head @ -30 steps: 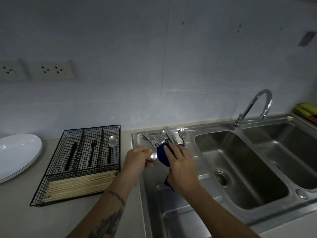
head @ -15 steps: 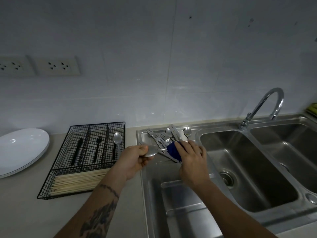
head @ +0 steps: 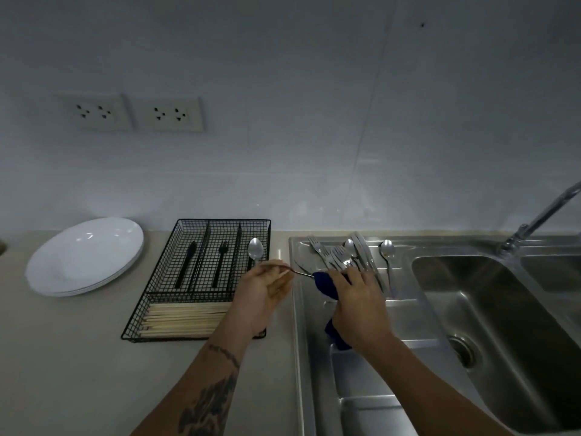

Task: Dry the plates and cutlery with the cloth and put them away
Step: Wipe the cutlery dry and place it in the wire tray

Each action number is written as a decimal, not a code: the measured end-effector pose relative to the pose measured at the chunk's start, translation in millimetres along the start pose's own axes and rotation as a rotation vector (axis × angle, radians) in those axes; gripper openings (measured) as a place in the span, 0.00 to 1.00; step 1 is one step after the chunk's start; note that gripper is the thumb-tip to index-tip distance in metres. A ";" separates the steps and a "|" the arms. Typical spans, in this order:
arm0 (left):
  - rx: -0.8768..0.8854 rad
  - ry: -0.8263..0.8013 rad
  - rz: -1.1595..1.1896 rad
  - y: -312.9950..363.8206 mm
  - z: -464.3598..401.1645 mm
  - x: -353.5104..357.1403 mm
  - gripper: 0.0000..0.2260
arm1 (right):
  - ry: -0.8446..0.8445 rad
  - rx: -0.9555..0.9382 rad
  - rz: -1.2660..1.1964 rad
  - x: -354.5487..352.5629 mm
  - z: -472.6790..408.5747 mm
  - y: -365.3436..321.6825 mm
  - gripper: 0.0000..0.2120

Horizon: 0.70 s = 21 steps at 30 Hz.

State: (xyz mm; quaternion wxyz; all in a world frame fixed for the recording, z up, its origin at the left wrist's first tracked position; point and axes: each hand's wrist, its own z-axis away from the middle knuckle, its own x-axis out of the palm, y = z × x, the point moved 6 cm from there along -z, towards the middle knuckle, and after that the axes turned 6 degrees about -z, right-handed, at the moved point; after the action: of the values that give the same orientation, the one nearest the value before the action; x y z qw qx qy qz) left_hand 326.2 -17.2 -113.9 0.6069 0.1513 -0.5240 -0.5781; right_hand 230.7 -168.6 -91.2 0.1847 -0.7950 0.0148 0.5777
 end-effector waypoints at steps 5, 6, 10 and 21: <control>0.098 0.214 0.021 6.9 -21.2 -16.4 0.08 | -0.043 -0.074 -0.065 21.7 -1.0 -17.1 0.31; 0.120 0.280 0.007 12.6 -27.8 -23.2 0.07 | -0.055 -0.071 -0.066 26.0 -1.1 -15.0 0.32; 0.168 0.480 -0.204 44.7 -64.4 -53.2 0.04 | -0.059 -0.044 -0.086 35.6 -2.0 0.1 0.32; 0.227 0.419 -1.233 71.6 -123.8 -45.6 0.18 | -0.113 0.040 -0.110 45.4 -6.7 23.6 0.30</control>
State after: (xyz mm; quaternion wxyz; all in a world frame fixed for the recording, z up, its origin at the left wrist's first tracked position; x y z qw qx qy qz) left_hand 475.4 -9.8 -128.6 0.2341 0.5958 -0.2700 -0.7192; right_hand 246.3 -184.0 -137.9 0.2326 -0.7568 -0.0278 0.6102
